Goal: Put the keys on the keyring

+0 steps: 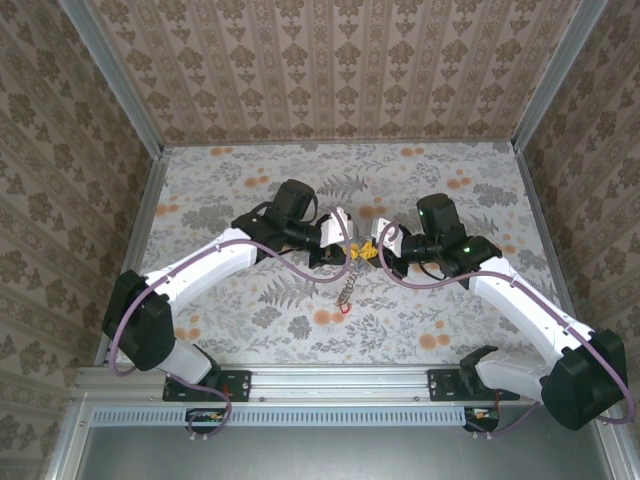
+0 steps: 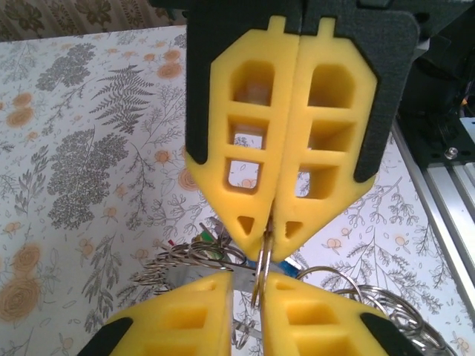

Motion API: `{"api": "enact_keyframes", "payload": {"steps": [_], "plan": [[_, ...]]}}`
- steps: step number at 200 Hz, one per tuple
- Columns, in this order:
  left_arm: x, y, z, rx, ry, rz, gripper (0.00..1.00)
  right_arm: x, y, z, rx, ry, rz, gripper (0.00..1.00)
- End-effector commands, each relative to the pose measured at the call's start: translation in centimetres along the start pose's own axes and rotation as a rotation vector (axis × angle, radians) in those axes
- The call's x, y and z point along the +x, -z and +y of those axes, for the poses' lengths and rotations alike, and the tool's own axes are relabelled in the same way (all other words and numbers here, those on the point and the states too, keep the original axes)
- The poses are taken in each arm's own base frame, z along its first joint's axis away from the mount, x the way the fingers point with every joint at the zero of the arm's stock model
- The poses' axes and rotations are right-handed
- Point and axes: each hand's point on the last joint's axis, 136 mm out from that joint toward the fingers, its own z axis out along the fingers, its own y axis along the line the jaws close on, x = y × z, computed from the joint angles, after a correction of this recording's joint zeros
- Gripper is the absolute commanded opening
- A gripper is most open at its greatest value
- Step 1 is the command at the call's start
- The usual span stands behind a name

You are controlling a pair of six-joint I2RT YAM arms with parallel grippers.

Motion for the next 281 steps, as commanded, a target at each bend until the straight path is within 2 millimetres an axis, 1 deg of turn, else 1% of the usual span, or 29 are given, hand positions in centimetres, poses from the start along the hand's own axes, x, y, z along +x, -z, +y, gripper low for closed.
{"api": "enact_keyframes", "payload": {"steps": [1, 5, 34, 44, 70, 88, 118, 132, 147, 167, 181, 204, 224, 243, 281], "plan": [[-0.7, -0.1, 0.4, 0.002, -0.024, -0.001, 0.04, -2.5, 0.5, 0.0, -0.011, 0.056, -0.054, 0.0], [-0.6, -0.1, 0.4, 0.005, -0.024, 0.0, 0.0, -2.7, 0.5, 0.1, -0.01, 0.056, -0.057, 0.0], [-1.8, 0.4, 0.0, 0.029, -0.011, -0.067, 0.0, -3.9, 1.2, 0.7, -0.008, 0.078, -0.083, 0.08], [-2.5, 0.9, -0.1, 0.037, -0.001, -0.12, 0.0, -3.6, 1.2, 0.7, 0.006, 0.079, -0.078, 0.1], [-3.9, 2.0, -0.3, 0.058, 0.017, -0.242, 0.0, -1.3, 0.5, -0.2, 0.069, 0.029, -0.064, 0.15], [-4.4, 2.4, -0.5, 0.078, 0.017, -0.282, 0.0, -1.1, 0.2, -0.3, 0.058, -0.016, -0.118, 0.19], [-4.7, 2.5, -0.6, 0.099, 0.02, -0.313, 0.0, -1.8, 0.0, -0.6, 0.05, -0.05, -0.185, 0.19], [-4.6, 2.4, -0.5, 0.097, 0.029, -0.322, 0.0, -1.9, 0.0, -0.8, 0.052, -0.056, -0.2, 0.13], [-4.6, 2.3, -0.5, 0.1, 0.035, -0.324, 0.0, -2.3, 0.1, -0.9, 0.044, -0.058, -0.212, 0.1], [-4.3, 2.2, -0.4, 0.091, 0.039, -0.319, 0.0, -2.7, 0.4, -0.7, 0.031, -0.046, -0.216, 0.09], [-4.1, 2.2, -0.4, 0.08, 0.043, -0.312, 0.0, -2.6, 0.5, -0.8, 0.036, -0.031, -0.203, 0.08], [-3.4, 2.0, -0.2, 0.063, 0.049, -0.27, 0.0, -2.2, 0.5, -0.9, 0.033, -0.034, -0.155, 0.02], [-2.7, 1.6, -0.2, 0.049, 0.039, -0.21, 0.14, -2.1, 0.4, -0.8, 0.012, -0.039, -0.123, 0.0], [-2.0, 1.2, -0.4, 0.038, 0.015, -0.142, 0.22, -2.3, 0.5, -0.9, 0.003, -0.025, -0.1, 0.0], [-1.2, 0.5, -0.4, 0.025, -0.02, -0.052, 0.23, -1.9, 0.3, -0.7, -0.013, -0.005, -0.034, 0.0]]}}
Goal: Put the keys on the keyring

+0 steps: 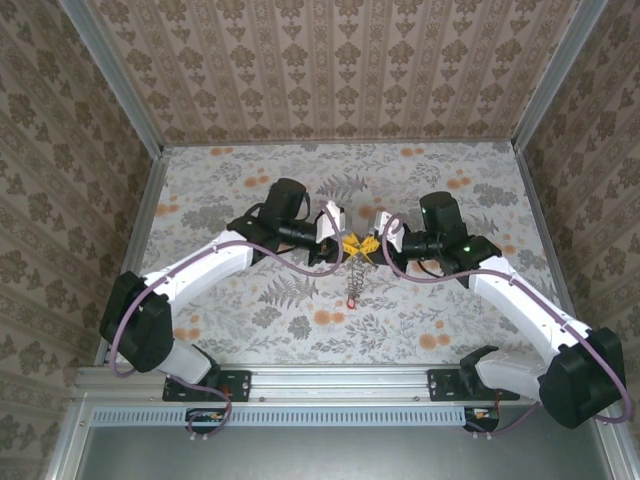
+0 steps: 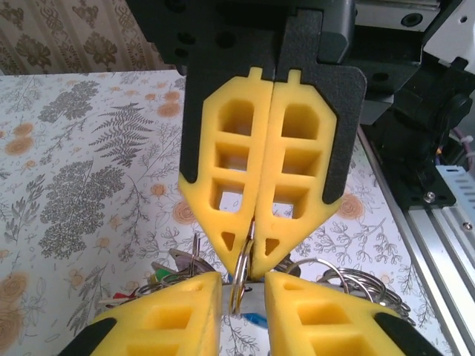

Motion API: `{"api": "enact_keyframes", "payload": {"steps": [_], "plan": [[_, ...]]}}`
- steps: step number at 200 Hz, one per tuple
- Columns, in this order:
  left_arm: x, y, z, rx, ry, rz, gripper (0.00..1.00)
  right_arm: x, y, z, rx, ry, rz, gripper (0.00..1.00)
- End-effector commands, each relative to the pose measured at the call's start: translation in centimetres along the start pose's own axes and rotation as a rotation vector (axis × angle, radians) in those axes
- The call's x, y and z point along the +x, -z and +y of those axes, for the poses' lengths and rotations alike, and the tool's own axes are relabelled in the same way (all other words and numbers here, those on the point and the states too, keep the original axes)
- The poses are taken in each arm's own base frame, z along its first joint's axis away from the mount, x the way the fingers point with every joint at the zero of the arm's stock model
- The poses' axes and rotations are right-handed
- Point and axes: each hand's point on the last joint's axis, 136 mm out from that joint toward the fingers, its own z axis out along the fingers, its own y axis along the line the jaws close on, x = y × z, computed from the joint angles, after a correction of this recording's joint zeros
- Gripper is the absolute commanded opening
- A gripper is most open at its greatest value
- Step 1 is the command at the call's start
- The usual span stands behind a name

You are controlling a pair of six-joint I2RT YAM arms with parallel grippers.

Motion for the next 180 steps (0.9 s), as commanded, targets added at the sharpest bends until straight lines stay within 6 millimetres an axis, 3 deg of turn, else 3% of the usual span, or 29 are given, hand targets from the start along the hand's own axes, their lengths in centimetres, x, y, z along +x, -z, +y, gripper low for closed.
{"api": "enact_keyframes", "payload": {"steps": [1, 24, 63, 101, 127, 146, 180], "plan": [[0.2, -0.2, -0.5, 0.005, -0.058, 0.07, 0.23, -1.3, 0.3, 0.2, -0.018, 0.064, 0.013, 0.0], [0.3, -0.4, -0.4, 0.001, -0.075, 0.099, 0.21, -1.1, 0.1, 0.5, -0.035, 0.074, 0.048, 0.01], [0.7, -0.7, -0.3, 0.001, -0.076, 0.146, 0.0, -1.0, -0.1, 0.9, -0.037, 0.098, 0.112, 0.02], [-1.3, 0.2, -0.2, 0.001, -0.047, 0.002, 0.0, -0.4, 0.1, 0.2, 0.027, 0.077, 0.112, 0.14], [-3.7, 1.7, -0.4, 0.041, -0.025, -0.187, 0.0, -0.3, 0.2, -1.0, 0.011, -0.131, -0.048, 0.17], [-4.1, 1.9, -0.5, 0.067, -0.012, -0.233, 0.0, -0.7, 0.0, 0.6, -0.09, -0.128, -0.104, 0.17], [-3.8, 1.7, -1.1, 0.106, 0.017, -0.254, 0.0, -1.0, -0.1, 0.7, -0.096, -0.143, -0.144, 0.08]]}}
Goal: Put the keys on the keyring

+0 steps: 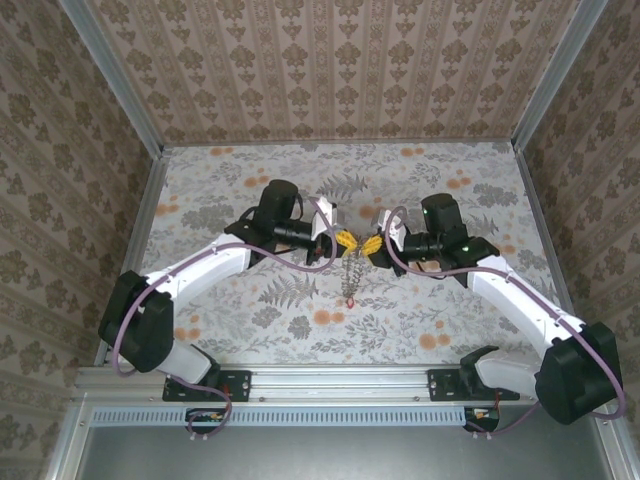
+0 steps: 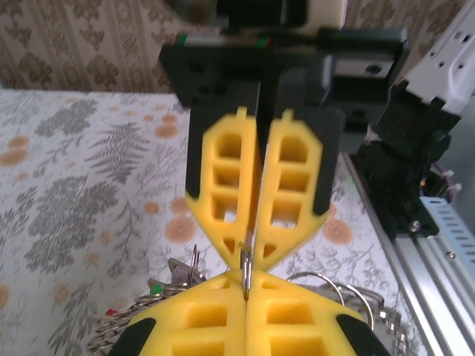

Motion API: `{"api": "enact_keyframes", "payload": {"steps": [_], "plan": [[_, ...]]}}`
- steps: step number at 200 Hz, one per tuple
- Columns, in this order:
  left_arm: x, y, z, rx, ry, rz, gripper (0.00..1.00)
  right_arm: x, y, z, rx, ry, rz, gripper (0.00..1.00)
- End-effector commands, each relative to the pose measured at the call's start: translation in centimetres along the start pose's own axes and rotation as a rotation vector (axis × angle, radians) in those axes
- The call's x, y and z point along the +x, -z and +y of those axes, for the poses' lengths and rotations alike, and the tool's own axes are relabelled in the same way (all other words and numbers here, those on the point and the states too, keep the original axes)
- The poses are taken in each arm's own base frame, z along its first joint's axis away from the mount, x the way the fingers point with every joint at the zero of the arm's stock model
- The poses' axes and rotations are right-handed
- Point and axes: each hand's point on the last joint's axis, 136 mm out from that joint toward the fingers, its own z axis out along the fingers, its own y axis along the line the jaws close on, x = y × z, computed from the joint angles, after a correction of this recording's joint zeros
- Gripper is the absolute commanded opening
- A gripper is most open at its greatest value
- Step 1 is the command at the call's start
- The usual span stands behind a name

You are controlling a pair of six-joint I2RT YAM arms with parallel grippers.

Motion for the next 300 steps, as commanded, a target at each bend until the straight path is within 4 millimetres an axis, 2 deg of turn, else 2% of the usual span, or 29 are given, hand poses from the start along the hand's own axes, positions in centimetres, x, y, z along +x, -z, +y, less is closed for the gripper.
{"api": "enact_keyframes", "payload": {"steps": [1, 48, 67, 103, 137, 155, 176, 210, 247, 278, 300], "plan": [[-3.2, 0.5, -1.6, 0.078, -0.053, -0.116, 0.0, -2.1, 0.1, 1.2, -0.074, 0.006, -0.098, 0.08], [-3.1, 0.7, -1.5, 0.052, -0.057, -0.112, 0.0, -1.1, 1.0, 0.0, 0.054, 0.018, -0.035, 0.08], [-2.9, 0.6, -1.3, 0.039, -0.058, -0.101, 0.0, -0.9, 1.7, -0.4, 0.115, 0.028, -0.004, 0.11], [-2.7, 0.7, -1.0, 0.023, -0.066, -0.085, 0.0, -3.0, 2.9, 0.5, 0.114, 0.08, -0.069, 0.17], [-2.8, 0.5, -1.1, 0.02, -0.074, -0.08, 0.0, -4.3, 2.7, 0.4, 0.095, 0.086, -0.105, 0.19], [-3.1, 0.5, -1.2, 0.018, -0.081, -0.087, 0.0, -3.9, 2.0, 0.1, 0.072, 0.064, -0.088, 0.16], [-3.3, 0.4, -1.0, 0.007, -0.085, -0.105, 0.0, -2.4, 0.8, -0.3, 0.056, 0.026, -0.049, 0.12], [-3.1, 0.3, -0.5, -0.025, -0.083, -0.111, 0.0, -0.7, -0.4, 0.0, 0.033, -0.016, -0.026, 0.1], [-2.2, 0.2, -0.3, -0.037, -0.078, -0.076, 0.0, -1.0, 0.9, -0.5, 0.125, 0.041, -0.016, 0.12], [-1.3, 0.3, 0.0, -0.065, -0.088, -0.007, 0.0, -1.4, 2.4, -1.8, 0.249, 0.094, 0.007, 0.15], [-0.4, 0.3, 0.4, -0.095, -0.103, 0.053, 0.0, -1.7, 2.7, -1.5, 0.247, 0.109, 0.008, 0.17]]}}
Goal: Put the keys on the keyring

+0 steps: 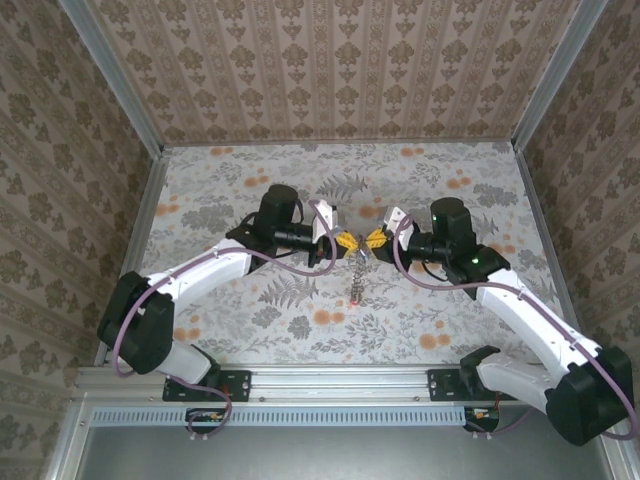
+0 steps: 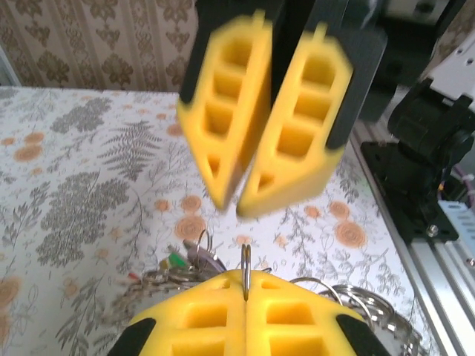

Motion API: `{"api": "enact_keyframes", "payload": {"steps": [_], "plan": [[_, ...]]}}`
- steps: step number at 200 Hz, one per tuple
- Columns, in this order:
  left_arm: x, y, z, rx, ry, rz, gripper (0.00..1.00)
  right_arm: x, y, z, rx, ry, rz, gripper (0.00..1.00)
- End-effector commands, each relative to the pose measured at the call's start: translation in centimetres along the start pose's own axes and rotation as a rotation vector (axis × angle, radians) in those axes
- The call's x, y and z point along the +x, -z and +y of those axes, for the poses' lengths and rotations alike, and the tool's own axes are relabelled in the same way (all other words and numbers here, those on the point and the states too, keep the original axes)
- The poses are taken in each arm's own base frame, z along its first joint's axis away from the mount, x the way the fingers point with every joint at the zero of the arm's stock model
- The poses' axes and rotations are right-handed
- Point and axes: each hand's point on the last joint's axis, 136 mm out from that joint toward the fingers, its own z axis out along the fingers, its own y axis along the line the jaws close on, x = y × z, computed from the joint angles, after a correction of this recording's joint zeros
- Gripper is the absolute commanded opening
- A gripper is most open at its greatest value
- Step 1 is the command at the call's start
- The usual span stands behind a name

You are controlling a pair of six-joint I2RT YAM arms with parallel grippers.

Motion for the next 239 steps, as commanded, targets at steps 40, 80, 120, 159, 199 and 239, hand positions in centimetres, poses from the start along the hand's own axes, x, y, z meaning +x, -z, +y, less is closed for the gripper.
{"api": "enact_keyframes", "payload": {"steps": [40, 80, 120, 159, 199, 239], "plan": [[0.1, 1.0, 0.6, -0.086, -0.109, 0.148, 0.0, 0.8, 0.4, -0.4, 0.044, 0.0, 0.036, 0.21], [1.8, 3.0, 0.8, -0.122, -0.135, 0.289, 0.0, 1.6, 0.5, -0.5, 0.068, -0.009, 0.053, 0.24], [3.0, 6.7, 1.5, -0.194, -0.184, 0.46, 0.0, 2.5, 0.7, -0.6, 0.098, -0.015, 0.067, 0.26], [4.6, 7.9, 2.0, -0.188, -0.222, 0.599, 0.0, 3.6, 0.6, -0.5, 0.111, -0.038, 0.071, 0.28], [6.8, 4.8, 2.5, -0.111, -0.221, 0.677, 0.0, 4.3, 0.7, -0.6, 0.131, -0.062, 0.085, 0.29], [7.8, -0.4, 3.1, -0.036, -0.187, 0.679, 0.0, 4.6, 1.2, -0.8, 0.165, -0.081, 0.095, 0.29]]}}
